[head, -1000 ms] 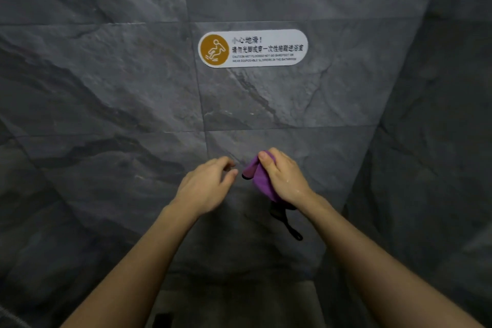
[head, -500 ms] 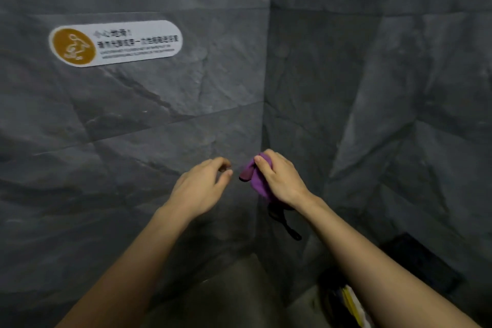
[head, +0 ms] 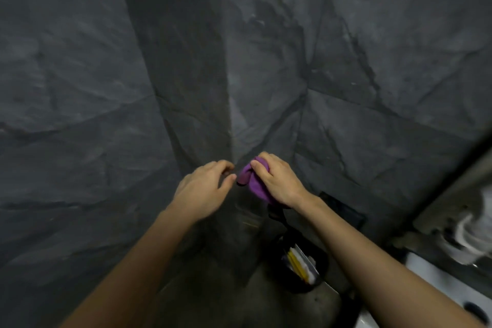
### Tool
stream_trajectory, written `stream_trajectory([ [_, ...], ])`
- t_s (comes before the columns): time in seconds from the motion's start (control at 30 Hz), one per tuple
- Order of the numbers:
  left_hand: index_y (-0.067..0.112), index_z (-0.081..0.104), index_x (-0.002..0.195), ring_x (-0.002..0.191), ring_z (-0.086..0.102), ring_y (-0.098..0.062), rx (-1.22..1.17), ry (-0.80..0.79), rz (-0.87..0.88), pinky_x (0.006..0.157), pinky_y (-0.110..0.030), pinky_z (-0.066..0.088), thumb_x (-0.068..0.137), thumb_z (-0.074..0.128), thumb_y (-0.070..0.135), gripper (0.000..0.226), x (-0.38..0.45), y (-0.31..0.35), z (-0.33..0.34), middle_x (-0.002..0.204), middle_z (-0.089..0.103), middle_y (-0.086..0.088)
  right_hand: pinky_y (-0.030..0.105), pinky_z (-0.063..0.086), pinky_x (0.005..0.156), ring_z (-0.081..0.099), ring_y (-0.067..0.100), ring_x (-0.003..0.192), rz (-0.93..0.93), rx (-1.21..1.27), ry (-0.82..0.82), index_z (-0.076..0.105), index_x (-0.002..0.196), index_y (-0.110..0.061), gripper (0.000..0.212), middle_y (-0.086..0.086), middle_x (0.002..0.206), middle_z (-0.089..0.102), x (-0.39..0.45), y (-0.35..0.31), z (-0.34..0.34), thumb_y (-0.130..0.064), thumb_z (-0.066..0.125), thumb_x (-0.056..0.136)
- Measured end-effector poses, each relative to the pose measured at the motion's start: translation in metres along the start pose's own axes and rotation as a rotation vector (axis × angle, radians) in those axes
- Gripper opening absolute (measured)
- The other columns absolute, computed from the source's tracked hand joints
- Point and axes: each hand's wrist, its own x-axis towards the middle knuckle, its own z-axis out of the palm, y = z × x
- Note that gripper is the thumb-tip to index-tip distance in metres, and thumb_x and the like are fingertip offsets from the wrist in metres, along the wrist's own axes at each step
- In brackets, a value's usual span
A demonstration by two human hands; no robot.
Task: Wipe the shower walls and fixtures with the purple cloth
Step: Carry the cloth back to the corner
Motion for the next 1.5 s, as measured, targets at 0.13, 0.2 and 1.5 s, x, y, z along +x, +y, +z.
stream_trajectory([
  [0.13, 0.033, 0.053, 0.124, 0.116, 0.056, -0.015, -0.022, -0.059, 0.061, 0.095, -0.041, 0.047, 0.098, 0.042, 0.048, 0.032, 0.029, 0.035, 0.029, 0.125, 0.059, 0.009, 0.037, 0.041, 0.083, 0.054, 0.019, 0.092, 0.079, -0.029, 0.054, 0.052, 0.090, -0.024, 0.025, 0.003, 0.094, 0.057, -0.010, 0.045, -0.030, -0.044, 0.040, 0.100],
  [0.2, 0.033, 0.053, 0.124, 0.115, 0.056, -0.015, -0.038, -0.078, 0.090, 0.095, -0.041, 0.047, 0.098, 0.043, 0.047, 0.031, 0.044, 0.050, 0.046, 0.124, 0.059, 0.010, 0.038, 0.042, 0.085, 0.054, 0.020, 0.093, 0.119, -0.043, 0.084, 0.053, 0.092, -0.022, 0.028, 0.003, 0.095, 0.058, -0.016, 0.068, -0.043, -0.044, 0.040, 0.100],
  [1.5, 0.030, 0.051, 0.135, 0.124, 0.050, -0.013, -0.231, -0.405, 0.088, 0.106, -0.034, 0.041, 0.100, 0.046, 0.038, 0.037, 0.231, 0.085, 0.354, 0.135, 0.054, 0.007, 0.036, 0.035, 0.082, 0.048, 0.027, 0.098, 0.307, -0.607, -0.241, 0.059, 0.121, -0.019, 0.052, 0.007, 0.119, 0.056, -0.021, 0.454, 0.030, -0.055, 0.035, 0.091],
])
